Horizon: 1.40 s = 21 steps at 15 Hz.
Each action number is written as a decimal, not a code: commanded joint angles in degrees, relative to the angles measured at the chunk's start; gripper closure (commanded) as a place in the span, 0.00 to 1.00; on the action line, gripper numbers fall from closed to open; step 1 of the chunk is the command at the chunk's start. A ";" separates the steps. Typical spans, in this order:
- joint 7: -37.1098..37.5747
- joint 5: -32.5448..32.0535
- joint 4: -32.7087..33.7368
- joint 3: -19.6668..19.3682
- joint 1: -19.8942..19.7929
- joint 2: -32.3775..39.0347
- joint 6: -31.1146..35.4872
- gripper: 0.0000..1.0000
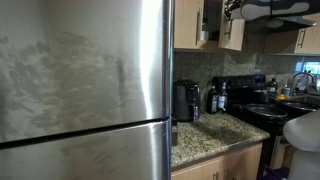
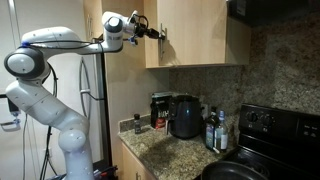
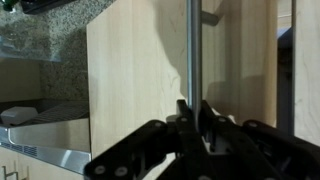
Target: Open the top right cupboard door
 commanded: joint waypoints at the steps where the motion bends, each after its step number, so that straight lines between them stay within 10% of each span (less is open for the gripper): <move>1: -1.17 1.78 -0.49 0.76 -1.91 -0.84 0.14 0.85; 14: -2.68 1.56 -14.56 -5.55 -9.64 -14.31 2.49 0.96; 21: -6.97 7.29 -12.63 -3.48 -7.11 -13.54 8.30 0.85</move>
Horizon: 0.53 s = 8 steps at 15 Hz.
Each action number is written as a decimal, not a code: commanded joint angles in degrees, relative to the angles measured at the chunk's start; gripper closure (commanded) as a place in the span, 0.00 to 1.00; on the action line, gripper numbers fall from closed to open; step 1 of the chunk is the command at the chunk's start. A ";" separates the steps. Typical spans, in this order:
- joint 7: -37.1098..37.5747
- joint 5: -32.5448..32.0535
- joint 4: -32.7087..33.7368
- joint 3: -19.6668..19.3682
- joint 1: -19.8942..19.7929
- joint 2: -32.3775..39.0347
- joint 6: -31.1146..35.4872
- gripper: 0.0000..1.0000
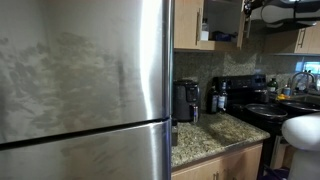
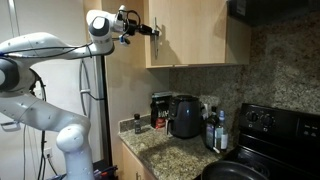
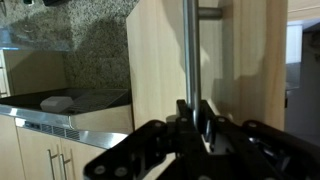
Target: Open the top right cupboard door
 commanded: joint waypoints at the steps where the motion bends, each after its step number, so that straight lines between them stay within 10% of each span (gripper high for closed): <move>1: -1.66 2.32 -0.17 1.77 -5.51 0.12 -0.06 0.96; 8: -6.78 5.28 -6.01 -0.24 -10.49 -9.03 -2.39 0.96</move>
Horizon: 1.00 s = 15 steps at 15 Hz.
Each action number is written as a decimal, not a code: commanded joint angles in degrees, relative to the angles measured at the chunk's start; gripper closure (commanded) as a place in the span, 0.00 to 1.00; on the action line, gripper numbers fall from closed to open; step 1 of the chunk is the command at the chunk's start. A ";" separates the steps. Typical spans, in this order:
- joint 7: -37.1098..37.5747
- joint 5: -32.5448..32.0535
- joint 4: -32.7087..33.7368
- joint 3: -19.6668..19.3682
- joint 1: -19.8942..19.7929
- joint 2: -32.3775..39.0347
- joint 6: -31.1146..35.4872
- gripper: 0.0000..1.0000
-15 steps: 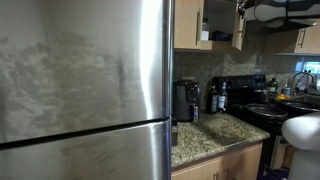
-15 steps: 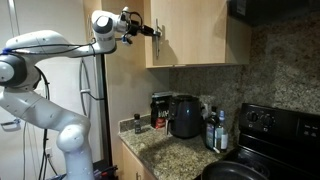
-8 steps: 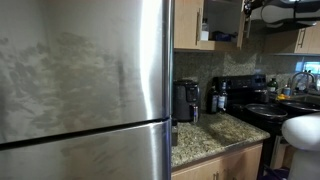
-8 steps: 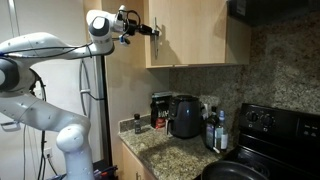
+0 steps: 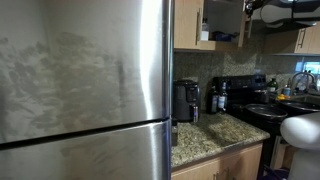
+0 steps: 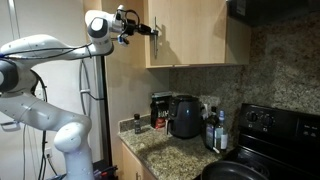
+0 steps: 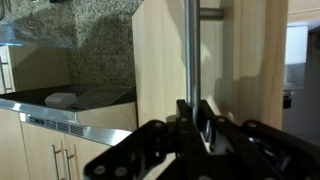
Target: Open the top right cupboard door
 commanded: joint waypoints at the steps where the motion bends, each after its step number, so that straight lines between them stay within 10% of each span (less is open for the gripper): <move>1: -3.80 1.29 -5.37 -2.50 -5.99 -9.00 -4.29 0.96; 6: -9.31 2.10 -8.68 -8.94 -9.13 -14.00 -5.73 0.96; 11: -6.03 1.93 -8.83 -11.62 -20.29 -14.50 -11.59 0.96; 13: -9.67 6.52 -8.71 -10.92 -15.73 -14.87 -17.84 0.64; 15: -10.47 9.68 -9.01 -9.09 -13.04 -15.11 -22.59 0.59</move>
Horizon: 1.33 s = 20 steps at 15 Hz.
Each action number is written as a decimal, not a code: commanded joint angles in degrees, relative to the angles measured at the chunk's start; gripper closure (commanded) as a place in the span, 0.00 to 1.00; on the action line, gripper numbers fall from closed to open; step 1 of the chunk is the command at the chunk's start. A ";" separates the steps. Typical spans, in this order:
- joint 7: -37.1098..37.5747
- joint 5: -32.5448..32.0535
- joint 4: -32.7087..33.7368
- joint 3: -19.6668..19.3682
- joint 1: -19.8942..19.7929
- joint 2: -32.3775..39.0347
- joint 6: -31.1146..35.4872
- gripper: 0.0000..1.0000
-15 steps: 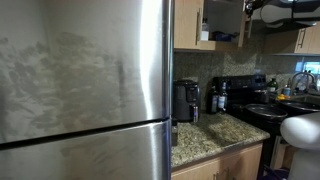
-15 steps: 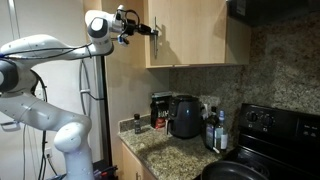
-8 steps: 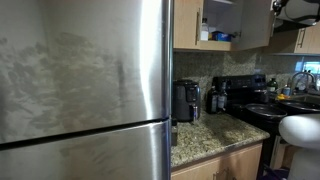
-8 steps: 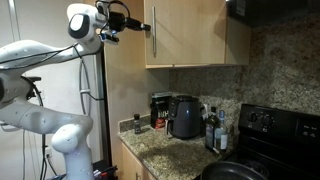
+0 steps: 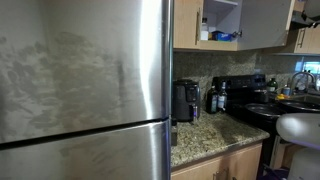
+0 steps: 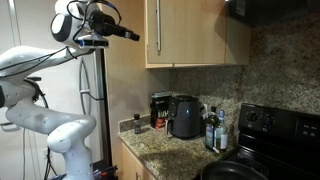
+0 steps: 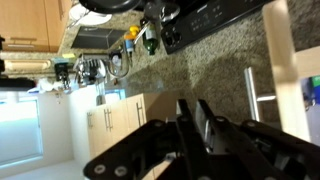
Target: Open the top right cupboard door
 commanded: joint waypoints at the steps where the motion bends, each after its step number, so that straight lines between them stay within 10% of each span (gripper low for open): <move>1: -1.81 5.29 -0.19 2.97 5.28 -0.10 -8.28 0.53; 7: -1.89 12.93 2.65 8.23 18.95 -1.12 -19.46 0.12; 11: -3.54 9.14 3.22 9.94 21.83 3.99 -3.65 0.00; 15: -1.55 5.17 5.63 9.73 16.48 12.73 14.92 0.00; 20: 2.53 2.90 10.49 11.38 5.19 19.56 22.62 0.00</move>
